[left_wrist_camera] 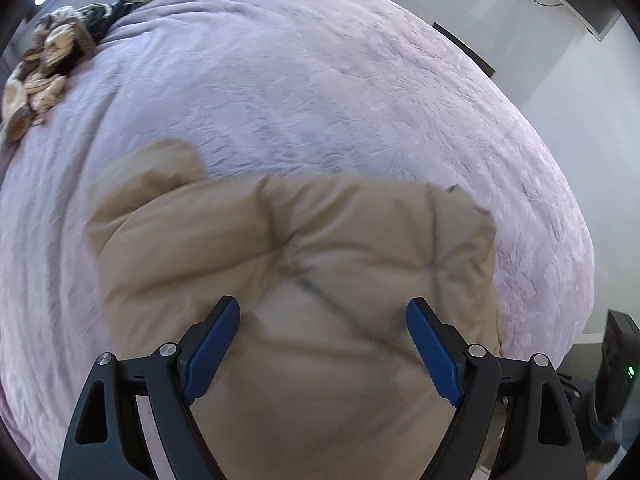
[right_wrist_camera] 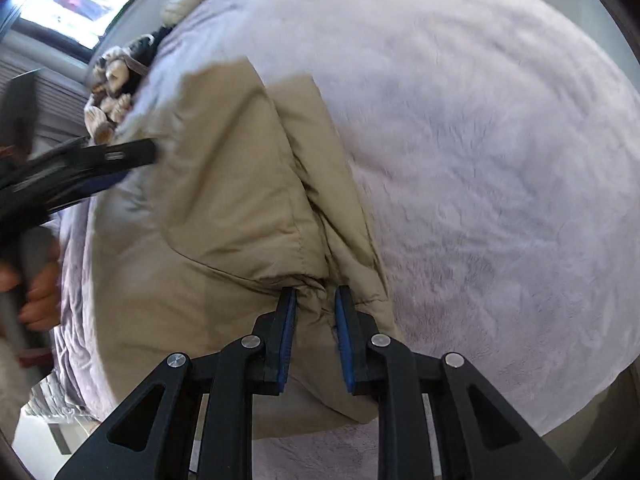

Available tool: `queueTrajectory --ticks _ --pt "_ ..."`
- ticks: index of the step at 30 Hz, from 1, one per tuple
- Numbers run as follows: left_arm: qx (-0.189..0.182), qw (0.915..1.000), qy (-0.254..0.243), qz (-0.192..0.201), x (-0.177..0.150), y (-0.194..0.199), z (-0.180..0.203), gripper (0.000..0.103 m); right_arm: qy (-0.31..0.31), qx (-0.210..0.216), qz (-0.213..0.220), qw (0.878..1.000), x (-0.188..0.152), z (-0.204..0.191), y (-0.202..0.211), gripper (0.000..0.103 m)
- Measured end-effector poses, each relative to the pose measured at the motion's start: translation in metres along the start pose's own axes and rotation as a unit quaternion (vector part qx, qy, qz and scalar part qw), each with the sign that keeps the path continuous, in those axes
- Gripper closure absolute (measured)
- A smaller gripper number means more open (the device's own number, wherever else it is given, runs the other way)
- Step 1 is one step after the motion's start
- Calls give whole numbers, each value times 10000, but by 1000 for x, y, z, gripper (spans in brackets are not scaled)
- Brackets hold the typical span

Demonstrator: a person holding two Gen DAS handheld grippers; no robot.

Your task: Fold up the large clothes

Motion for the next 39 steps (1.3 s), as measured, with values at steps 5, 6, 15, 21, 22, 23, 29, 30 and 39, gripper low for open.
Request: queueTrajectory --ticks 5,6,15,21,22,23,29,30,39 --pt "83 9997 248 -1 -21 16 -9 17 10 -44 -229 9997 3 6 -17 81" --pt "90 9996 284 0 -23 18 -10 17 -9 -45 -266 9996 5 7 -20 81" --pt "110 9976 685 -37 -47 34 -26 17 45 -53 -469 9989 2 18 -22 81" --pt "227 9957 894 -132 -65 40 -41 17 160 -96 -596 9980 8 19 -27 81" --pt "235 9952 936 -140 -68 40 -44 17 70 -76 -632 9979 8 21 -26 81" --pt "242 9948 983 -131 -71 41 -47 17 0 -62 -657 9978 10 15 -27 81" --pt "-63 9905 1368 110 -89 46 -69 0 -152 217 -685 9973 22 12 -1 78" --pt "-96 9891 1458 172 -93 46 -73 0 -127 259 -640 9975 25 12 5 77" --pt "-759 9736 2151 -11 -123 28 -110 0 144 346 -276 9989 56 11 38 30"
Point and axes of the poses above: each gripper's, at about its wrist camera, not at the fingertips, and y roughly against the way its jaws point, z to its right, x to its top, the point moved 3 cm from there along -y, roughly the way its jaws point, and after that the axes turned 3 degrees about -y, right-handed, at the moved point
